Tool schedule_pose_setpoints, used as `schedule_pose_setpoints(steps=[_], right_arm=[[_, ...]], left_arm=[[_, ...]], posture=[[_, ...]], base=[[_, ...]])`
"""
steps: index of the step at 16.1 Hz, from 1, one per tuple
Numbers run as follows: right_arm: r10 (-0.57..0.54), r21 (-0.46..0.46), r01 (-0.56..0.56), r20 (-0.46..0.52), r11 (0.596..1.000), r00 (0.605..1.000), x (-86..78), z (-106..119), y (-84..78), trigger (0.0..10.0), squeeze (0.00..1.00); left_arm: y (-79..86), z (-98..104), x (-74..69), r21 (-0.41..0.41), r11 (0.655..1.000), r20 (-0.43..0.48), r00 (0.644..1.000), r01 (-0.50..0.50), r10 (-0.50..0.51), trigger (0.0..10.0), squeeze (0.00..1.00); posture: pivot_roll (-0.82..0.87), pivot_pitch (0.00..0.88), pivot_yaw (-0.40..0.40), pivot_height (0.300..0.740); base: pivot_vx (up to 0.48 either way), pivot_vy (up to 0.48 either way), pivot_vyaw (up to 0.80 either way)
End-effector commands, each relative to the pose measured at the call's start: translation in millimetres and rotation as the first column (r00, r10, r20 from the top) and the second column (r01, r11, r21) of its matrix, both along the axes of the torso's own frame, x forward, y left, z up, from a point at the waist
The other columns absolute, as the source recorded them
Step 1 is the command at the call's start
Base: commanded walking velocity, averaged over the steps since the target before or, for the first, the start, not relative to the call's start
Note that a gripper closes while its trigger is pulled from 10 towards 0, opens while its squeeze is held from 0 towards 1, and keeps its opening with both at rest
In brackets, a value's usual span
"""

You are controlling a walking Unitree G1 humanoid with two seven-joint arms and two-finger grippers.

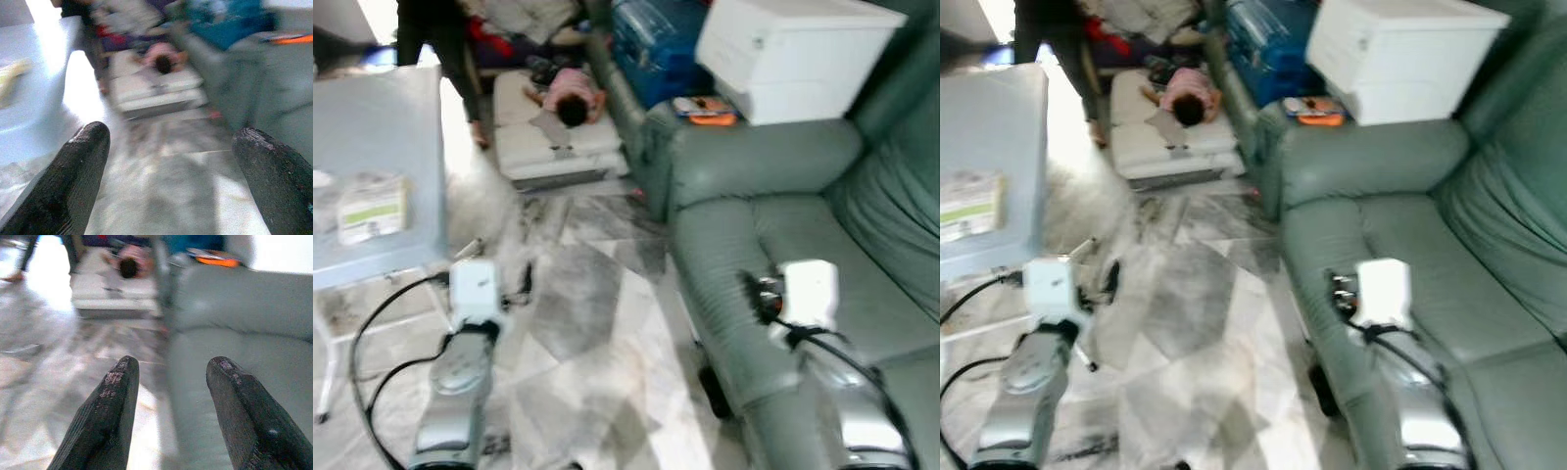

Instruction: Picking trash to rubbish bin

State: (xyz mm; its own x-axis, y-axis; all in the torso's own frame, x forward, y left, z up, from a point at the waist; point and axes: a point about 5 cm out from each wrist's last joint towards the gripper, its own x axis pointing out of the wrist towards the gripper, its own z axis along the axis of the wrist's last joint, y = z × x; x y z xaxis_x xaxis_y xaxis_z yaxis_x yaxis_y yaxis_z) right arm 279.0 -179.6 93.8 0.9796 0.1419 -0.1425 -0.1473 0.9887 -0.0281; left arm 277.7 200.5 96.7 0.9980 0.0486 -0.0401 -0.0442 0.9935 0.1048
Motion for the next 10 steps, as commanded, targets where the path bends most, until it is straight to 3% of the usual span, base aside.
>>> schedule_pose_setpoints(steps=[1, 4, 8, 10], right_arm=[[-0.024, -0.003, 0.024, -0.003, 1.000, 1.000, -2.3, 0.8, -7.9, 10.0, 0.00], [-0.025, -0.003, 0.025, 0.002, 1.000, 1.000, -1.9, 2.0, -7.6, 10.0, 0.00], [-0.041, 0.048, 0.041, 0.001, 0.998, 0.999, -2.5, 3.5, -10.6, 10.0, 0.00], [-0.036, 0.027, 0.036, -0.005, 0.999, 0.999, -2.4, 3.2, -10.1, 10.0, 0.00]], left_arm=[[-4.7, 1.6, 0.5, -0.006, 1.000, 0.006, 1.000, 0.010, -0.010, 10.0, 0.00], [-4.2, 2.0, 1.4, -0.006, 1.000, 0.005, 1.000, 0.007, -0.007, 10.0, 0.00], [-4.1, 0.8, 1.1, -0.011, 1.000, -0.003, 1.000, 0.002, -0.002, 10.0, 0.00], [-3.8, -0.2, 0.8, -0.013, 1.000, -0.008, 1.000, 0.001, -0.001, 10.0, 0.00]], posture=[[-0.02, 0.054, -0.045, 0.740], [-0.03, 0.059, -0.045, 0.740], [-0.03, 0.064, -0.048, 0.740], [-0.03, 0.062, -0.048, 0.740]], base=[[0.000, 0.000, 0.63], [0.000, 0.000, 0.60], [0.000, 0.000, 0.00], [0.000, 0.287, 0.00]])
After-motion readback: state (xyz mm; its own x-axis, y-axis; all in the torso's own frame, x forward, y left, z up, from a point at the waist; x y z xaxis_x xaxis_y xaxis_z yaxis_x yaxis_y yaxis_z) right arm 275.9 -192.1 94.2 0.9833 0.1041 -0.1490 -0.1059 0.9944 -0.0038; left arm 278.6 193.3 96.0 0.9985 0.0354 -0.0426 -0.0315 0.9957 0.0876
